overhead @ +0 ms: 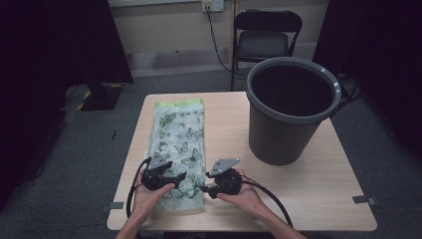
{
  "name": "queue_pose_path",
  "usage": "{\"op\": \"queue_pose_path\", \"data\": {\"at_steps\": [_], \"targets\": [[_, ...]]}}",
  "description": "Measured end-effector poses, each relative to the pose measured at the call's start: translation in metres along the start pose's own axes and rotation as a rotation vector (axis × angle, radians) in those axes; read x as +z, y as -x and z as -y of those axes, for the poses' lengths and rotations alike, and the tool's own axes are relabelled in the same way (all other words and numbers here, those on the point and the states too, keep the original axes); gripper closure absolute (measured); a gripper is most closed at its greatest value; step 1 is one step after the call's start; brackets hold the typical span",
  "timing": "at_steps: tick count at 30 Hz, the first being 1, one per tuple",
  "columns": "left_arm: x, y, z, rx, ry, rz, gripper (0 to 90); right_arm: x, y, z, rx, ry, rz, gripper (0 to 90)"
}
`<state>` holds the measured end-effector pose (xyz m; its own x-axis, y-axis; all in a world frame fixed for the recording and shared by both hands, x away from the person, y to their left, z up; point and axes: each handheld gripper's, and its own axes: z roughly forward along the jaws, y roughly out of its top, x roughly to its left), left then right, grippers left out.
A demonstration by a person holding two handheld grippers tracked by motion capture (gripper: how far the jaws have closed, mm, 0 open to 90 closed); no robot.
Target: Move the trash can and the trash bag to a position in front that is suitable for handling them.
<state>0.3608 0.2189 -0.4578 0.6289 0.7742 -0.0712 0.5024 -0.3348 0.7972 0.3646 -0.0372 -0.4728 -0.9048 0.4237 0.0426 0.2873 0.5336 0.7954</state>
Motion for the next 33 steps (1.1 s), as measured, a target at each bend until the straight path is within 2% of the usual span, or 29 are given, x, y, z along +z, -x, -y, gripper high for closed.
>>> {"op": "queue_pose_path", "data": {"at_steps": [2, 4, 6, 7, 10, 12, 14, 15, 16, 17, 19, 20, 22, 26, 28, 30, 33], "targets": [[0.003, 0.002, -0.001, -0.012, -0.012, 0.017, 28.3, -0.001, 0.002, 0.006, -0.002, -0.023, 0.019, 54.8], [0.007, 0.006, -0.003, -0.007, -0.025, 0.024, 28.2, 0.006, -0.002, 0.011, -0.016, -0.049, 0.008, 58.8], [0.01, 0.009, -0.005, 0.005, -0.03, 0.033, 28.2, 0.013, -0.008, 0.012, -0.022, -0.051, -0.011, 62.1], [0.011, 0.01, -0.007, 0.017, -0.034, 0.029, 28.3, 0.017, -0.011, 0.011, -0.022, -0.048, -0.022, 62.5], [0.013, 0.011, -0.007, 0.008, -0.037, 0.037, 28.2, 0.03, -0.02, 0.008, -0.039, -0.055, -0.049, 63.0], [0.014, 0.009, -0.007, 0.019, -0.051, 0.041, 28.3, 0.035, -0.023, 0.006, -0.041, -0.059, -0.056, 62.8], [0.015, 0.008, -0.005, -0.007, -0.049, 0.058, 28.2, 0.04, -0.024, 0.003, -0.02, -0.04, -0.078, 59.7], [0.015, 0.006, -0.005, 0.012, -0.064, 0.048, 28.2, 0.042, -0.026, 0.0, -0.01, -0.037, -0.082, 59.7], [0.015, 0.006, -0.004, 0.027, -0.07, 0.034, 28.2, 0.043, -0.027, -0.002, -0.025, -0.032, -0.08, 59.8], [0.015, 0.006, -0.003, 0.017, -0.061, 0.036, 28.2, 0.041, -0.028, -0.004, -0.029, -0.026, -0.086, 59.8], [0.013, 0.004, -0.002, -0.009, -0.046, 0.055, 28.2, 0.034, -0.024, -0.003, -0.021, -0.029, -0.065, 60.9], [0.013, 0.003, -0.002, -0.007, -0.045, 0.055, 28.2, 0.028, -0.02, 0.0, -0.018, -0.03, -0.054, 62.5], [0.013, 0.003, -0.001, -0.001, -0.042, 0.043, 28.2, 0.014, -0.011, 0.008, 0.004, -0.024, -0.01, 64.5], [0.016, 0.007, -0.005, -0.034, -0.031, 0.058, 28.1, -0.018, 0.009, 0.024, 0.052, -0.015, 0.083, 61.8], [0.019, 0.013, -0.011, -0.033, -0.036, 0.05, 26.6, -0.035, 0.02, 0.03, 0.087, 0.001, 0.127, 58.9], [0.023, 0.018, -0.018, -0.009, -0.035, 0.047, 26.5, -0.05, 0.028, 0.033, 0.091, 0.001, 0.16, 56.9], [0.031, 0.03, -0.031, -0.005, -0.022, 0.069, 26.5, -0.069, 0.035, 0.036, 0.111, 0.002, 0.152, 54.9]]}}
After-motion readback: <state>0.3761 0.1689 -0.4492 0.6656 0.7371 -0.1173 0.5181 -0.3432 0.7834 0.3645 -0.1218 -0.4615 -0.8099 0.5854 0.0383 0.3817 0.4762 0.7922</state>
